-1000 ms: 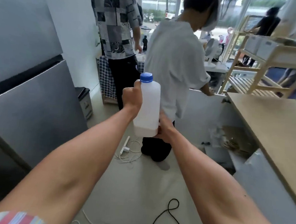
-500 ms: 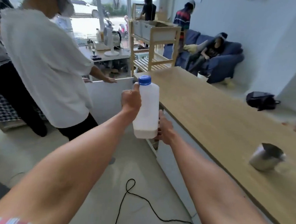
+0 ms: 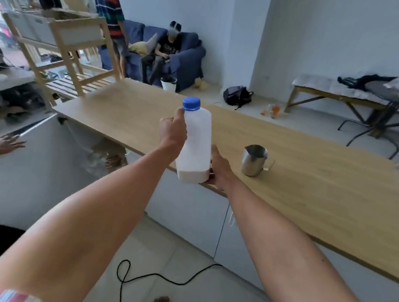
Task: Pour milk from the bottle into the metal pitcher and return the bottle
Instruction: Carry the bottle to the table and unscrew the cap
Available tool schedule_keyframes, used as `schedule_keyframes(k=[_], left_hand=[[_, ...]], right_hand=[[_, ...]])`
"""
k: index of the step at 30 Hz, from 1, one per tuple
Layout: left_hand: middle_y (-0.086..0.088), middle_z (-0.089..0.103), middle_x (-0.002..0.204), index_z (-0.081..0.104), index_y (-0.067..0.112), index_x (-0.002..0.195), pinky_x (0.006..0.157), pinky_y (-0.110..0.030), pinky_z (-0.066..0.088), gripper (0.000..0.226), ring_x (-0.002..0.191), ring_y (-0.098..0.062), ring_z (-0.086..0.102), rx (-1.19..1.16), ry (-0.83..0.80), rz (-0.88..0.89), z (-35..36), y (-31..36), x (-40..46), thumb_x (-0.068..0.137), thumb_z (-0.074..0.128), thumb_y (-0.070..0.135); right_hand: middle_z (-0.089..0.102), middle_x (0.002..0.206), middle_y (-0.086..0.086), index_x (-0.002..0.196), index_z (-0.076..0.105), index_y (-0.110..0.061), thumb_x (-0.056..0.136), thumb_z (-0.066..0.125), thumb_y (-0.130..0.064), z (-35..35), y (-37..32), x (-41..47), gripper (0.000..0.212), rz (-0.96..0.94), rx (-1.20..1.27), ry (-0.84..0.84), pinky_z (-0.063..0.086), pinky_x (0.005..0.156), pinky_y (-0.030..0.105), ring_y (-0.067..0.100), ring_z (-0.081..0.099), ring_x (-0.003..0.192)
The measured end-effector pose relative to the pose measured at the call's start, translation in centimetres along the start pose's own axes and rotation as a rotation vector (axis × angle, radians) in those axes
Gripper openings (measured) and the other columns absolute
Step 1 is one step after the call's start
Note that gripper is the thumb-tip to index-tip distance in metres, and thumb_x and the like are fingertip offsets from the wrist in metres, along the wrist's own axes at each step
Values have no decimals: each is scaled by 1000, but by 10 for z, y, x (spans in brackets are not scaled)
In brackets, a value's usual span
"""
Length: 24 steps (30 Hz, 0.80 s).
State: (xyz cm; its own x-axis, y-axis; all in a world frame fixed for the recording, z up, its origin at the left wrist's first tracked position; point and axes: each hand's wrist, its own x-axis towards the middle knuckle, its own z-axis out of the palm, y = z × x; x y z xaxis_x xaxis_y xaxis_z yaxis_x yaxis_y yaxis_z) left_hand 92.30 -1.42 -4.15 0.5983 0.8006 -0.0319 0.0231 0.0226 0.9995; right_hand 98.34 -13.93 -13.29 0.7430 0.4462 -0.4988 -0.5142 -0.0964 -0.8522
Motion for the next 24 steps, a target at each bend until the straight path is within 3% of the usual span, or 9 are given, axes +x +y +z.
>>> schedule_keyframes(k=[2,4,6,9,16,18,21,24], left_hand=[[2,41,48,37,16,58,42,-23,30,49,39,-13,36,-1,-63,-2,21,-1,9,98,54,41],[0,41,53,39,16,61,43,-22,30,47,39,-12,35,2,-123,-8,38,-2,19,99,54,39],[0,40,54,38,16,61,43,-22,30,47,39,-12,34,1,-179,-20,53,-3,30,99,55,38],[2,38,53,35,17,61,45,-24,28,48,41,-13,32,-2,-250,-37,70,-9,48,98,56,38],[7,37,47,34,18,57,48,-25,27,46,41,-13,32,27,-388,-76,96,-27,86,88,58,43],[5,35,50,32,19,57,51,-28,26,47,46,-15,30,31,-417,-77,100,-32,91,86,58,45],[-10,31,66,26,19,62,60,-37,24,49,63,-24,29,63,-435,-49,107,-44,95,86,56,48],[-10,28,72,20,18,67,58,-37,20,51,69,-25,26,65,-439,-26,112,-56,99,88,55,50]], right_hand=[[72,103,9,109,67,-16,97,45,-64,-14,-3,8,53,-27,-18,63,64,61,44,34,71,86],[72,104,9,114,65,-16,98,40,-66,-25,-4,18,58,-41,-16,124,64,76,49,34,71,91],[73,100,9,107,66,-18,98,39,-67,-30,-6,27,56,-40,1,183,62,84,52,33,71,91],[74,90,5,98,66,-22,97,42,-65,-32,-8,41,50,-37,66,244,64,78,48,28,72,85],[74,107,5,113,67,-21,93,48,-66,-30,-3,73,53,-15,231,323,63,78,46,27,71,94],[74,110,4,116,67,-21,93,48,-65,-28,0,79,53,-20,241,359,61,79,42,25,70,98],[74,112,2,116,68,-21,93,44,-65,-27,2,88,54,-33,194,428,56,92,43,23,68,102],[74,113,5,112,67,-20,94,43,-62,-29,0,95,52,-53,126,468,52,97,44,25,68,105]])
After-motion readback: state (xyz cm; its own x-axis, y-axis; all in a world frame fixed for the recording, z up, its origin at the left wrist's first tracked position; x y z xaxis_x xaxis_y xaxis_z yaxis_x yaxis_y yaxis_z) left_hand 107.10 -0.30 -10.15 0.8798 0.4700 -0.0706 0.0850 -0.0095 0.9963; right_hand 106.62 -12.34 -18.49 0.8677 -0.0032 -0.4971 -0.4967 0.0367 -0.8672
